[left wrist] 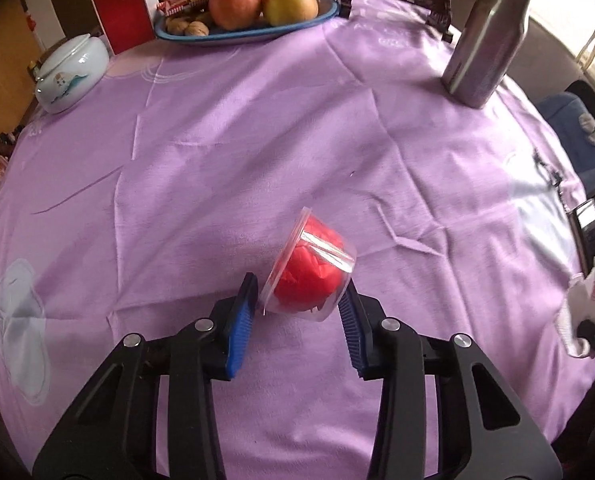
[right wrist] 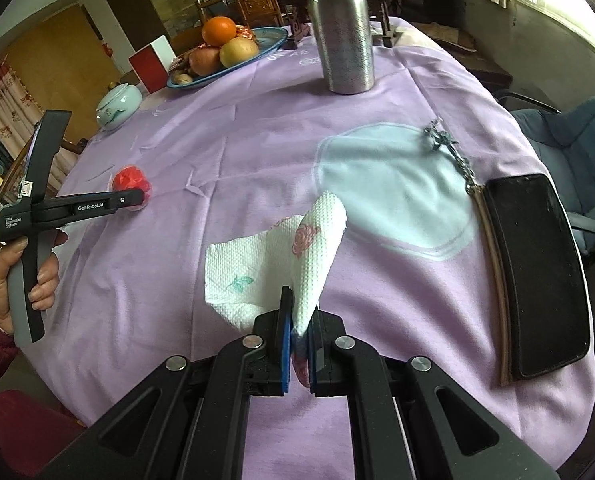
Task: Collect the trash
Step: 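Carry the plastic cup and tissue down toward the red wastebasket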
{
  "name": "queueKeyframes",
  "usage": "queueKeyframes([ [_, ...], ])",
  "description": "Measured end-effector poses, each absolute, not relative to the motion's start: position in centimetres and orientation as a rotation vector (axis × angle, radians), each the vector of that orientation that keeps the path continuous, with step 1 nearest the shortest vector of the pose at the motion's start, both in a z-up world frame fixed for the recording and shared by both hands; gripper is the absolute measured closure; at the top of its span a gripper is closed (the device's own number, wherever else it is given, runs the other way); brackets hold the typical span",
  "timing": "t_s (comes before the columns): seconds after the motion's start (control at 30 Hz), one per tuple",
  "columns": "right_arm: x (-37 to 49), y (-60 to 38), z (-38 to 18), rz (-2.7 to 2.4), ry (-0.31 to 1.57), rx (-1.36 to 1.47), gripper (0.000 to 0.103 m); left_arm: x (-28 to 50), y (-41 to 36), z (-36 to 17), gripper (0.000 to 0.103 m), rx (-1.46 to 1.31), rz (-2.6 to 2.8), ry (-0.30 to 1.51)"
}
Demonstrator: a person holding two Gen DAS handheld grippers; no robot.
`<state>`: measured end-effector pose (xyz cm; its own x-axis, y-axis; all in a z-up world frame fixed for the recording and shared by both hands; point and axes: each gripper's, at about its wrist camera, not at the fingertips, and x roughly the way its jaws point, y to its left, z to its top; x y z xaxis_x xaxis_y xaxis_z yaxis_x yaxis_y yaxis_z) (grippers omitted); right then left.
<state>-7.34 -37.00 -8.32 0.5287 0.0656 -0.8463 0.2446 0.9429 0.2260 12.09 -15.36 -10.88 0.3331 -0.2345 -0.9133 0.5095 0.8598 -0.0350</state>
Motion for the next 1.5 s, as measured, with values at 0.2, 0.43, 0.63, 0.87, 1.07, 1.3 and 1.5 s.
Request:
queueKeyframes([
  [0.2,-5.8,-35.4,-7.6,-0.045,0.998,0.315,0.096,11.4,-13.0,-8.1,0.063,0.225,-0.470,1.084],
  [0.43,-3.5,-32.3,-6.8,0.065,0.975,0.285,0.096,10.7,-7.9,-5.7,0.063,0.168,-0.359,1.058],
  [0.63,-0.8,-29.4,-6.5,0.179,0.981,0.283,0.096,9.5,-2.0,-4.3,0.063,0.102,-0.227,1.038],
  [0.87,2.2,-23.9,-5.8,0.333,0.982,0.230,0.096,6.9,6.1,-2.8,0.063,0.018,-0.049,1.021],
  [1.07,3.9,-19.3,-5.4,0.446,0.989,0.184,0.096,4.4,12.3,-2.0,0.063,-0.071,0.083,1.013],
  [1.3,5.3,-13.6,-5.2,0.575,1.015,0.143,0.096,0.7,18.3,-1.4,0.063,-0.149,0.224,0.999],
  [1.5,5.8,-9.1,-4.7,0.678,1.021,0.077,0.096,-2.8,23.5,-1.2,0.063,-0.227,0.342,0.992],
])
